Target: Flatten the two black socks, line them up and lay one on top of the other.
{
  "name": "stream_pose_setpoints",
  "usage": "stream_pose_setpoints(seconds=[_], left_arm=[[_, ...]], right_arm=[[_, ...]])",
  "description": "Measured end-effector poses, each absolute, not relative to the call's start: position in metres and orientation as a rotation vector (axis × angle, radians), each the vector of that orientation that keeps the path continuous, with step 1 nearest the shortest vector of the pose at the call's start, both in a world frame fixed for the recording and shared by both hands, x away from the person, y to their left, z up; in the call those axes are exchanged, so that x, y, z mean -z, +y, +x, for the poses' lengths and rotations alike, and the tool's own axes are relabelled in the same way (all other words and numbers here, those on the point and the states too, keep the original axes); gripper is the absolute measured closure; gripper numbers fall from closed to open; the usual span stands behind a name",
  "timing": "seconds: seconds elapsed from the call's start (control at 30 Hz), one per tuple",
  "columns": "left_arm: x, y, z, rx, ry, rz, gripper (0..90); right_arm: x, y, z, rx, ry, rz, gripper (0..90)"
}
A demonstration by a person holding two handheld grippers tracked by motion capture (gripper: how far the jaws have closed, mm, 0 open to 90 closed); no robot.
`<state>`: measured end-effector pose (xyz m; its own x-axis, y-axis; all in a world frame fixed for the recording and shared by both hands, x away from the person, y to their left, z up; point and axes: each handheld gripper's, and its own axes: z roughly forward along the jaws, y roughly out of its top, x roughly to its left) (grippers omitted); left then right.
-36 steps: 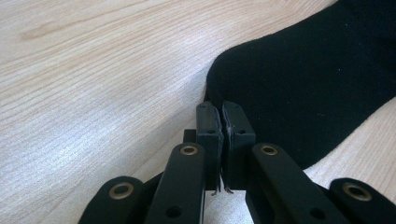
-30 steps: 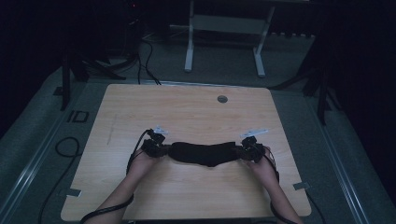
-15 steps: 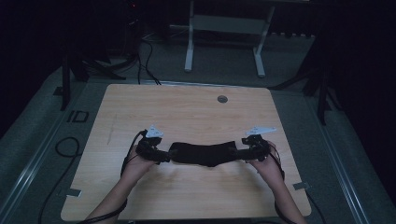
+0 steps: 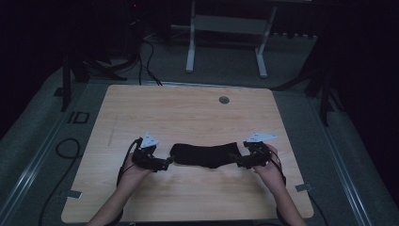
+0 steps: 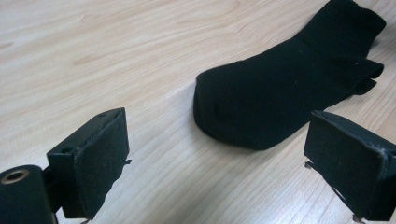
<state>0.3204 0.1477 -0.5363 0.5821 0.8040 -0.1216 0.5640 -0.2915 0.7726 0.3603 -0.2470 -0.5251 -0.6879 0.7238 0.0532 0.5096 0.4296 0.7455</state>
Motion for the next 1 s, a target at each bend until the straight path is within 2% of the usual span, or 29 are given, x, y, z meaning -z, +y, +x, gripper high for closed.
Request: stream_pose_setpoints(seconds=[0.37, 1.0], left_arm=[[0.545, 0.161, 0.311, -0.330, 1.105, 2.001, 7.1], [0.559, 0.196, 0.287, -0.394, 1.130, 1.994, 7.1]], right_arm=[[0.529, -0.261, 0.355, -1.087, 2.393, 1.073, 13.2], [0.541, -0.312, 0.339, -1.037, 2.320, 1.203, 12.4]])
